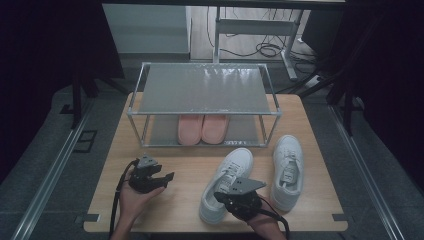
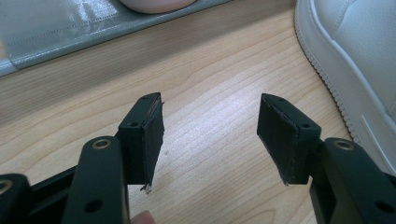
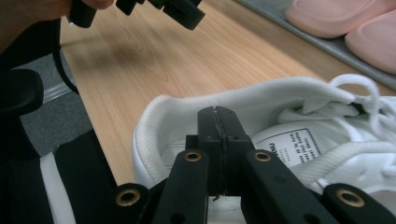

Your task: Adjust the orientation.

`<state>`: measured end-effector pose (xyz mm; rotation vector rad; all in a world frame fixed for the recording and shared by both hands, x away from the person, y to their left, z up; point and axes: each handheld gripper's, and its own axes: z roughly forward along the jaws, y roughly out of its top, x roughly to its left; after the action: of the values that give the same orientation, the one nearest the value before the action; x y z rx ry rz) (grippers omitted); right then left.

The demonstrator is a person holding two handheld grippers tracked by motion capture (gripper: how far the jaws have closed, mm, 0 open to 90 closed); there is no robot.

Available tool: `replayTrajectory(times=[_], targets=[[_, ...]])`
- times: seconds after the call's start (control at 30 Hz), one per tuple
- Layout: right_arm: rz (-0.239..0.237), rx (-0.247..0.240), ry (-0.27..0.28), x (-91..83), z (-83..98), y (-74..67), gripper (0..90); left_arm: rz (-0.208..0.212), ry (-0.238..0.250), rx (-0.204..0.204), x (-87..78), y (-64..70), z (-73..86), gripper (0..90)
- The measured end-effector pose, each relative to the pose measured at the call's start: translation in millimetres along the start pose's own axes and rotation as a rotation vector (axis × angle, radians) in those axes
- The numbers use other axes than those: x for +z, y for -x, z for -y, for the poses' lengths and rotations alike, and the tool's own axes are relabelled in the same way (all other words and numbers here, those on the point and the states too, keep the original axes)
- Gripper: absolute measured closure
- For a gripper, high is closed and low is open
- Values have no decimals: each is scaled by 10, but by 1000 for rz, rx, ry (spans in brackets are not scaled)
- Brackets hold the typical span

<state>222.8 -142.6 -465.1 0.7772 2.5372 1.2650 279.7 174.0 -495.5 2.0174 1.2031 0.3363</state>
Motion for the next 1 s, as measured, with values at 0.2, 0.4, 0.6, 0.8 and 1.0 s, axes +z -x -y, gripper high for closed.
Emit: replayTrajectory(times=[0.2,0.4,0.6,0.8,1.0], targets=[[3,2,-28,26,41,10,900,0,-3,-2,12,-2,6,416],[9,-6,-52,40,84,-1,900,1,-3,-2,8,1,8,416],[6,-1,-62,44,108,10,900,0,-6,-1,12,-2,10,417],[13,-11,-72,31,115,7,900,2,-9,-1,21,-3,15,417],[3,-10,-81,-29,148,33,900,4,-10,-4,19,-10,20,417]])
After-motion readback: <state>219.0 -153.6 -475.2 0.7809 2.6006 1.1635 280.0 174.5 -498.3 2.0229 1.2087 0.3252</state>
